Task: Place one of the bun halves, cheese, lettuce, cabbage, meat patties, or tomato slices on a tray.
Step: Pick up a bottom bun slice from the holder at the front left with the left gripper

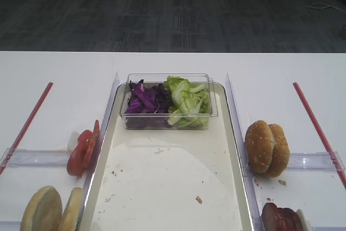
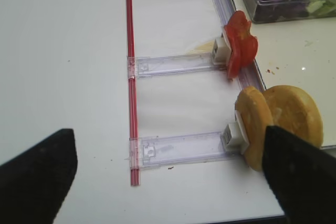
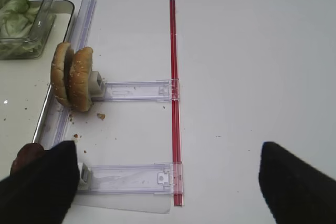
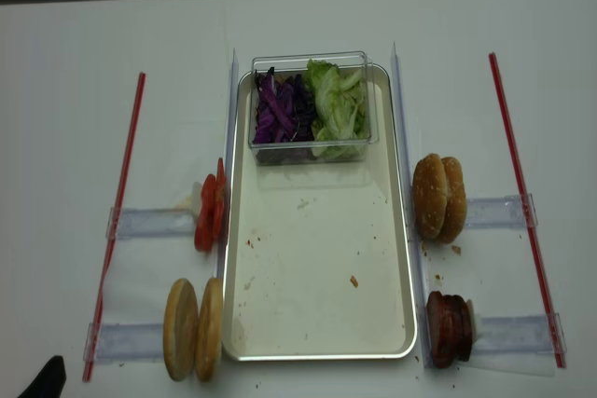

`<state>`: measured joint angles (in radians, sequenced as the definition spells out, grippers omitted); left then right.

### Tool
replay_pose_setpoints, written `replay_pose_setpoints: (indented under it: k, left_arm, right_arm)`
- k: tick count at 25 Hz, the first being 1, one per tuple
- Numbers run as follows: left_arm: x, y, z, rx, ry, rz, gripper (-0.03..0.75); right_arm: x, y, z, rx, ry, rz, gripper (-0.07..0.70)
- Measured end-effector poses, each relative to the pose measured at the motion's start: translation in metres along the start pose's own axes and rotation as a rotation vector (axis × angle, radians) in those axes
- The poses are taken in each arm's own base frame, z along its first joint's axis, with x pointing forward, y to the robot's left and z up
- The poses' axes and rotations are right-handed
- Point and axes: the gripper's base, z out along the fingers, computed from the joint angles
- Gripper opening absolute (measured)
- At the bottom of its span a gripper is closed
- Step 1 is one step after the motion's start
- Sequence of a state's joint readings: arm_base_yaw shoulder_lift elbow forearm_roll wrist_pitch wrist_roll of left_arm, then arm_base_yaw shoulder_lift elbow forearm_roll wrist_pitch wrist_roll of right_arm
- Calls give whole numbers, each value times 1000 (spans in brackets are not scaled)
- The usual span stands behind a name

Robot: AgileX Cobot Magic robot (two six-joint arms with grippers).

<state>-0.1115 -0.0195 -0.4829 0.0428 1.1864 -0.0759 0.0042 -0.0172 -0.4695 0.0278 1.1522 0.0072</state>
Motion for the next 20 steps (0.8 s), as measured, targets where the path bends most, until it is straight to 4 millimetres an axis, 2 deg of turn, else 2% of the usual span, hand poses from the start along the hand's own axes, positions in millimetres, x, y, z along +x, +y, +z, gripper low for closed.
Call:
replay_pose_setpoints:
  k: [12,20]
  left_arm:
    - [-3,-1,4,6,38,-2,671]
    - [-30,-4,9,9,227,-7,671]
  right_arm:
    - [0,0,0,-2,0,1,693]
    - [0,0,0,-2,0,1,693]
